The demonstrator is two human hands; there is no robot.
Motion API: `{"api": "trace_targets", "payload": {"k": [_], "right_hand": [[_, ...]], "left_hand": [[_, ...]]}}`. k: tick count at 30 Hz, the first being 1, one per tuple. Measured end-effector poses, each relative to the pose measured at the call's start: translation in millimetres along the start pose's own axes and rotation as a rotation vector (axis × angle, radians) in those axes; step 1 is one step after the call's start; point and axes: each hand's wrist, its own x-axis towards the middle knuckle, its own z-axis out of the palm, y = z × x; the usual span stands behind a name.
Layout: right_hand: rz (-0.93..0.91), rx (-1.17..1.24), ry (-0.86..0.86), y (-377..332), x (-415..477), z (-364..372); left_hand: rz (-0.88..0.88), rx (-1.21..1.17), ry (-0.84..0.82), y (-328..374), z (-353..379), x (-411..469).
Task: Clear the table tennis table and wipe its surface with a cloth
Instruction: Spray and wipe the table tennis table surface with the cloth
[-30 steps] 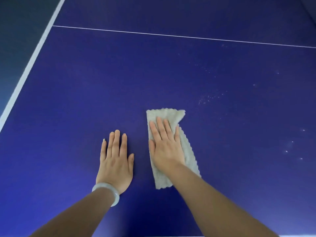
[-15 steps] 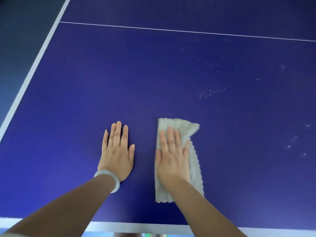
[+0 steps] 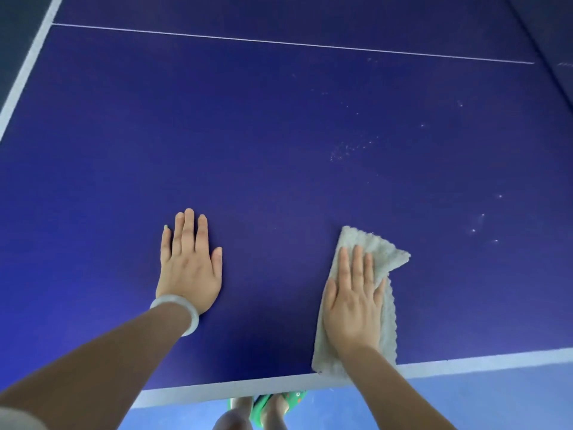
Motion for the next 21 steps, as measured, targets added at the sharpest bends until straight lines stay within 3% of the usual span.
{"api": "trace_targets", "payload": {"k": [3, 10, 15, 21], "right_hand": [[-0.112, -0.065, -0.034, 0.7, -20.5, 4.9], [-0.127, -0.075, -0.033, 2.0, -17.5, 5.3], [-0.136, -0.075, -0.010, 3.4, -17.9, 7.4], [-0.224, -0.020, -0.017, 21.1, -16.1, 6.0]], "left_hand": [[0.005, -0.014, 0.007, -1.6, 1.5, -0.8], [-0.001, -0.073, 0.018, 5.1, 4.1, -4.5], [0.174, -0.186, 0.014, 89.1, 2.0, -32.4], [-0.104, -0.181, -0.041, 175.3, 19.3, -37.9]]}}
